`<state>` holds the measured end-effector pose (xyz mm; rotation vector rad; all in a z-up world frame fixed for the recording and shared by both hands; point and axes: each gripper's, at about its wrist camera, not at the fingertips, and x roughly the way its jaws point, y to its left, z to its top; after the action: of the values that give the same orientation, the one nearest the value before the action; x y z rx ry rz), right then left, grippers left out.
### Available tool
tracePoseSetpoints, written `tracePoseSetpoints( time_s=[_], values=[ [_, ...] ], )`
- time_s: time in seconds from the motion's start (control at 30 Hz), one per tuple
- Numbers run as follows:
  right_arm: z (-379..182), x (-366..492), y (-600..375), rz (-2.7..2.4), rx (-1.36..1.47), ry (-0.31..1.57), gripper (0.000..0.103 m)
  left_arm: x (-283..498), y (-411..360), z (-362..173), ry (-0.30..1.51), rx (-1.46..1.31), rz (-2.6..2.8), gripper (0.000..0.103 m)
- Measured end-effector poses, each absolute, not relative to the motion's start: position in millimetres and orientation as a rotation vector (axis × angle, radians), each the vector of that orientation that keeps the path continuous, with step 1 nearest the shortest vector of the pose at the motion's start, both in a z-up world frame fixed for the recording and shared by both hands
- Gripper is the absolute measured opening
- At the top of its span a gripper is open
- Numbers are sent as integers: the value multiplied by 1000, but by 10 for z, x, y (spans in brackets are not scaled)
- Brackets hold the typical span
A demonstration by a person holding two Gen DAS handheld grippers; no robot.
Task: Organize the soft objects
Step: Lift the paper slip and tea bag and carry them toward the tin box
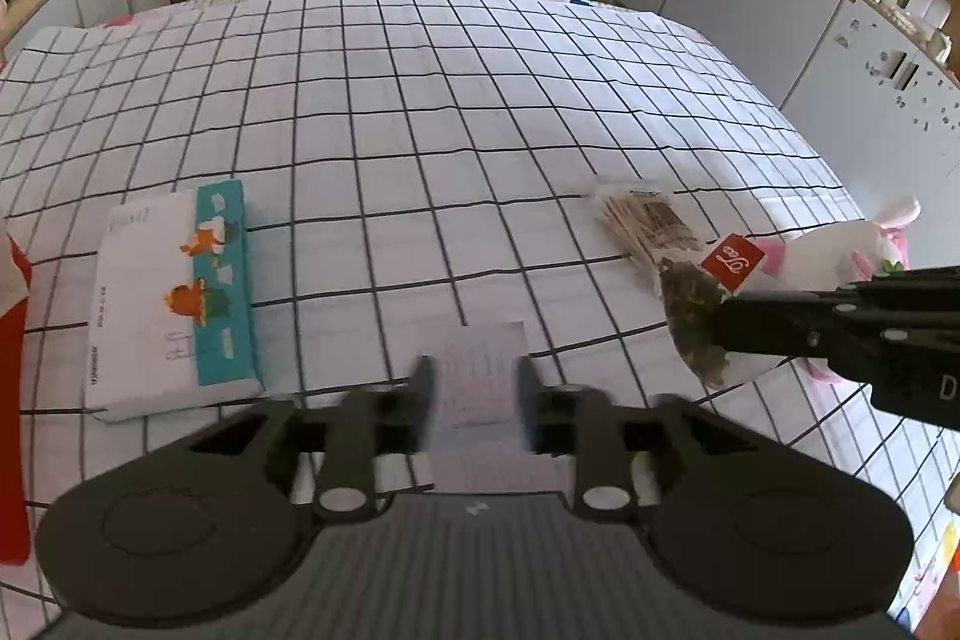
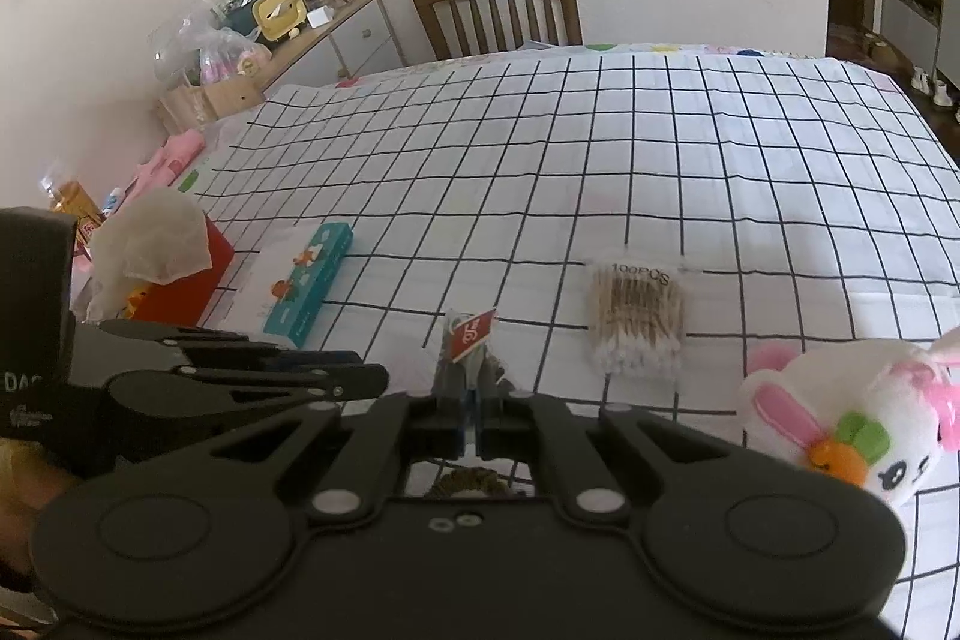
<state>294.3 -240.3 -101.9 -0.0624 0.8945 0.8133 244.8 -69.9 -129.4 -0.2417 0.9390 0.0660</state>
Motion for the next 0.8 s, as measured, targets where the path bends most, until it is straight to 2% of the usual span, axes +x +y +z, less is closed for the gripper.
tracePoseSetpoints(
  time_s=[0.03, 0.07, 0.43, 0.5, 0.57, 0.67, 0.8],
  values=[
    [-1024, 2949, -2415, 812, -61, 895, 3, 2450, -708, -1298, 936, -245, 62, 65],
    [-1026, 2953, -2427, 811, -59, 896, 3, 2452, -719, -1299, 930, -245, 58, 71],
    [-1040, 2997, -2500, 806, -51, 899, 3, 2611, -1009, -1509, 986, -89, 93, 69],
    [-1048, 3012, -2508, 807, -52, 900, 3, 2609, -1033, -1511, 983, -82, 104, 66],
    [-1055, 3031, -2515, 807, -50, 901, 3, 2602, -1011, -1500, 972, -95, 108, 48],
    [-1065, 3043, -2522, 803, -45, 900, 3, 2617, -961, -1484, 962, -99, 115, 35],
    [-1082, 3061, -2518, 804, -45, 906, 3, 2600, -923, -1479, 947, -97, 105, 27]
  ],
)
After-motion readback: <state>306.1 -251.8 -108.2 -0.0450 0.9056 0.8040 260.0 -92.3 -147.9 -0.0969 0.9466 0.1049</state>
